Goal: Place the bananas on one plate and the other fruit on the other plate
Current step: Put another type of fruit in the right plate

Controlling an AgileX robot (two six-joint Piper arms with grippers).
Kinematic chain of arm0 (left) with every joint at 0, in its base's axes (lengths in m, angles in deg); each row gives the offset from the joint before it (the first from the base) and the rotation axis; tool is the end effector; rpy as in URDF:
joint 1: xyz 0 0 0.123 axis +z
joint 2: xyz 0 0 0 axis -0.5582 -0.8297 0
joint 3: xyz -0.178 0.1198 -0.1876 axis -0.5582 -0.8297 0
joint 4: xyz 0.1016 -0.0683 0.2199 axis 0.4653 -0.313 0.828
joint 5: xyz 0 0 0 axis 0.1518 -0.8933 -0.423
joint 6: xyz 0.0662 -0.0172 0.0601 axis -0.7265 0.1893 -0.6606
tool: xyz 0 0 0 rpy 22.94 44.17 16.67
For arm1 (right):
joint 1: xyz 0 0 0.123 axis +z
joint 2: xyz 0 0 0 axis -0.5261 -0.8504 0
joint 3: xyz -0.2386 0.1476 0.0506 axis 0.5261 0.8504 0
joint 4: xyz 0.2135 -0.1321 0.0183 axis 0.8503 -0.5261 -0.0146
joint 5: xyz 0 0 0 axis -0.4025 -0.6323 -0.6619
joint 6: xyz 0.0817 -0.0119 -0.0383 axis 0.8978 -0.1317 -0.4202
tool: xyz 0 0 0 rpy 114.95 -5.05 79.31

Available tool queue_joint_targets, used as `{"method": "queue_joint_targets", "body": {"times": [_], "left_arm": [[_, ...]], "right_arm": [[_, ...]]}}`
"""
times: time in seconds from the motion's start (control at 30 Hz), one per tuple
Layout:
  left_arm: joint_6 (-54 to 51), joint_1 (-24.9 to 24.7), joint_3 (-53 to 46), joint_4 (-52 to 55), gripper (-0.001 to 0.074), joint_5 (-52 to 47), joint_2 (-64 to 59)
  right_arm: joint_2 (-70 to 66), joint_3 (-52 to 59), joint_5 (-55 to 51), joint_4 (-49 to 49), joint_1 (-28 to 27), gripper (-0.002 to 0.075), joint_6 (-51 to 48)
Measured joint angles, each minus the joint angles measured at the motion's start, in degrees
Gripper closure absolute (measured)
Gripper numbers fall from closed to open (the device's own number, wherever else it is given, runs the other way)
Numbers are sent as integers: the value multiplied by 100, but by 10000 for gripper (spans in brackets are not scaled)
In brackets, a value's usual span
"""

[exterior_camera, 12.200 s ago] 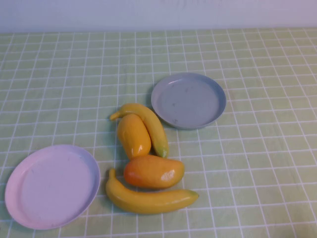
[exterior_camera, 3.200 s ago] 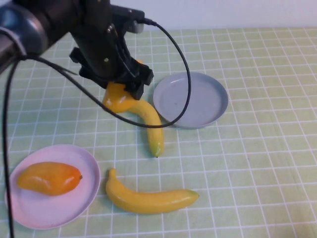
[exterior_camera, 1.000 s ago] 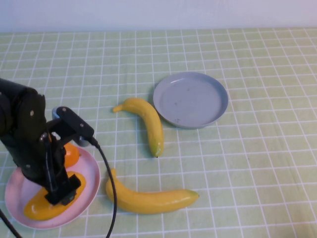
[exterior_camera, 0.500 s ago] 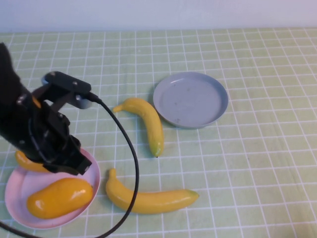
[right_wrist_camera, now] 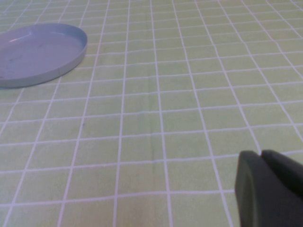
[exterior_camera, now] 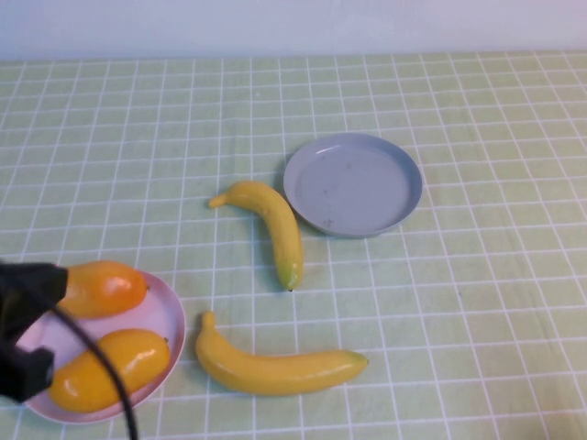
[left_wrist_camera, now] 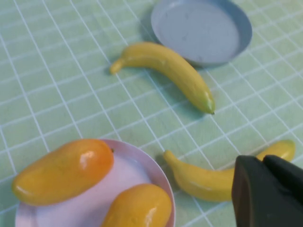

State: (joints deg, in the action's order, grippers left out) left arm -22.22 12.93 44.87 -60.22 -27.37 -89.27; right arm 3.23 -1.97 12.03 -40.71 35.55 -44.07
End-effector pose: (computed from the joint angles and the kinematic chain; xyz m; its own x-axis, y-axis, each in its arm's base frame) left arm 0.1123 -0.0568 0.3554 -0.5129 0.2340 -0.8259 0.4820 0.8747 -0.0515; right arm 0.0525 0.0039 0.1726 -0.2902 0.0741 -0.9541 -0.0440 0.9949 0.0907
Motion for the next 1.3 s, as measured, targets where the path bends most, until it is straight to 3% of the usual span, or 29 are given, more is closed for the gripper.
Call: {"method": "queue_joint_targets", "body": {"times": [0.2,0.43,0.73,0.87,1.07,1.3], "left_arm": [[113,0,-759,102,735,322,965],[200,0,-910,43,735,454,1167],[-656,0,-1541,-88,735,2077,1816],[-709,41,-2042,-24,736,2362,2555],[-709,913,-2883,75,736,2668,3976],[-335,1670,-3802,151,736,3395,4106]], "right_arm": [[0,0,0,0,0,742,0],[0,0,0,0,0,742,0],[0,0,0,0,0,742,0],[0,0,0,0,0,741,0],[0,0,0,0,0,742,0],[0,8,0,0,0,742,0]]}}
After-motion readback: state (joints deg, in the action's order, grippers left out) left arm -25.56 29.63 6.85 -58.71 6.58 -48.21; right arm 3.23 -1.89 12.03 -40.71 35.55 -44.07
